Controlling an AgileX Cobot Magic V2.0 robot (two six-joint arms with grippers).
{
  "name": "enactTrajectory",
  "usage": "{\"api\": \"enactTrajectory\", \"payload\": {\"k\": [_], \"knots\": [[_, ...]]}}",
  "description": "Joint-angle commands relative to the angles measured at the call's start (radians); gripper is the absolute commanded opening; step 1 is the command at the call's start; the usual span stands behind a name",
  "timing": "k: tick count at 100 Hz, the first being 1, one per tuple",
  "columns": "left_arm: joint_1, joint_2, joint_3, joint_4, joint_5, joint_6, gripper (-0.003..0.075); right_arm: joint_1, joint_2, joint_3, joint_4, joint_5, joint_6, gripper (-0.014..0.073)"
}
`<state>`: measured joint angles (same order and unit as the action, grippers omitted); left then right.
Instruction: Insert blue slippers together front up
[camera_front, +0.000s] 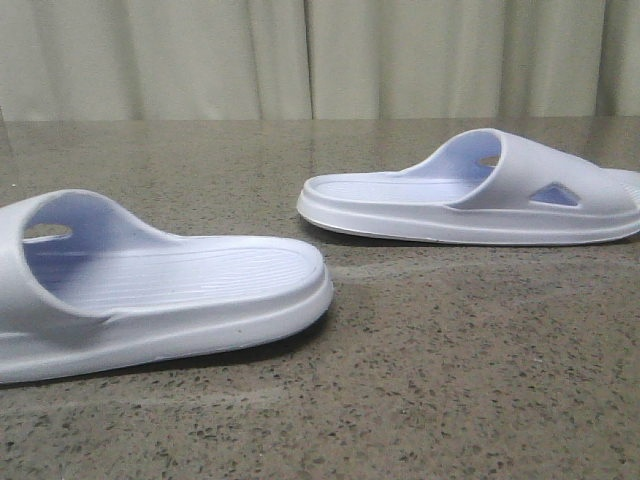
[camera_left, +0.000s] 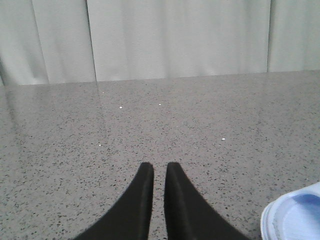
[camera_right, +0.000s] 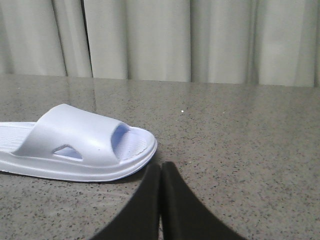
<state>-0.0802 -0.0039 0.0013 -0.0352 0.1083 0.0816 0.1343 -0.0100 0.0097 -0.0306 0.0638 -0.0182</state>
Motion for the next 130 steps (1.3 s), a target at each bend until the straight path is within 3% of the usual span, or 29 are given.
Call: {"api": "enactTrajectory", "payload": {"k": [1,85,93,110,130], "knots": [[0.001,-0.029,0.009,-0.006,-0.082,-0.008,0.0016,-0.005,-0.02,0.02,-0.008,-0.086,-0.008,-0.0102],[0.001,-0.029,0.009,-0.011,-0.115,-0.008,0.0016,-0.005,-0.02,0.019,-0.008,-0.139,-0.008,-0.0102],[0.001,-0.029,0.009,-0.076,-0.159,-0.008,0.0015,-0.005,-0.02,0.011,-0.008,-0.141,-0.008,-0.0102],[0.001,-0.029,-0.011,-0.36,-0.244,-0.008,0.0015,-0.005,-0.02,-0.063,-0.008,-0.109,-0.008,-0.0102],[0.001,-0.003,-0.121,-0.503,-0.081,-0.008,0.0015,-0.005,0.042,-0.217,-0.008,0.044,-0.008,-0.0099]]}}
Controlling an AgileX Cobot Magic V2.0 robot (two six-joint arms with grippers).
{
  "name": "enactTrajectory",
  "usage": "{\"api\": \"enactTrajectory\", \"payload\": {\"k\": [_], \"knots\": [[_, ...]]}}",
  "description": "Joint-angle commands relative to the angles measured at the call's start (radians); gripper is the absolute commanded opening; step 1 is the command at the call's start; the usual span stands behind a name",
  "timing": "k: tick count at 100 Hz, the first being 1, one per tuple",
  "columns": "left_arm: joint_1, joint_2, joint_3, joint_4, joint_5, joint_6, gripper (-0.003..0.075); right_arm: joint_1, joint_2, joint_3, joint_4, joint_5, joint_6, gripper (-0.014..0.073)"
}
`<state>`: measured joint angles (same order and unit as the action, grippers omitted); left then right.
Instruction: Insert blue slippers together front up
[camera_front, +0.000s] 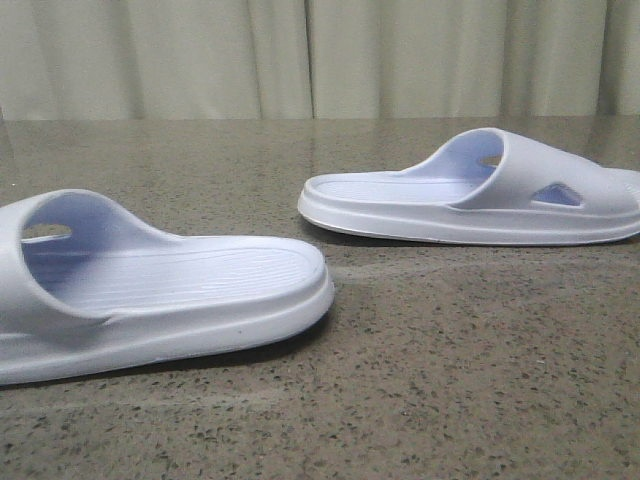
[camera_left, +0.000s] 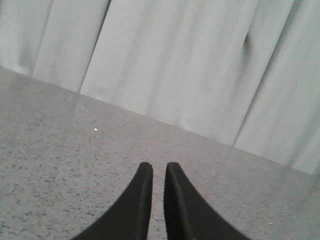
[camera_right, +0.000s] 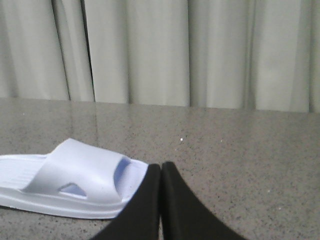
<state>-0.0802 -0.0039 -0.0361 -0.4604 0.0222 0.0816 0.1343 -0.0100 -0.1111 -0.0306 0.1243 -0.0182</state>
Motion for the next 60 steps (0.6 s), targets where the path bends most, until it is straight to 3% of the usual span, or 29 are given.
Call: {"api": "enactTrajectory", "payload": {"k": [1,15,38,60], "knots": [[0.001,-0.003,-0.084,-0.082,0.011,-0.008,0.0015,-0.005,0.05,-0.106,-0.008,-0.013,-0.008,-0.0099],[0.001,0.078,-0.19,-0.105,0.128,-0.008,0.0015,-0.005,0.15,-0.209,-0.008,0.022,-0.008,-0.0099],[0.001,0.322,-0.436,-0.055,0.436,-0.008,0.0015,-0.005,0.338,-0.379,-0.008,0.098,-0.007,-0.0099],[0.001,0.456,-0.507,-0.1,0.483,-0.008,0.0016,-0.005,0.447,-0.41,0.001,0.119,-0.007,-0.0099]]}}
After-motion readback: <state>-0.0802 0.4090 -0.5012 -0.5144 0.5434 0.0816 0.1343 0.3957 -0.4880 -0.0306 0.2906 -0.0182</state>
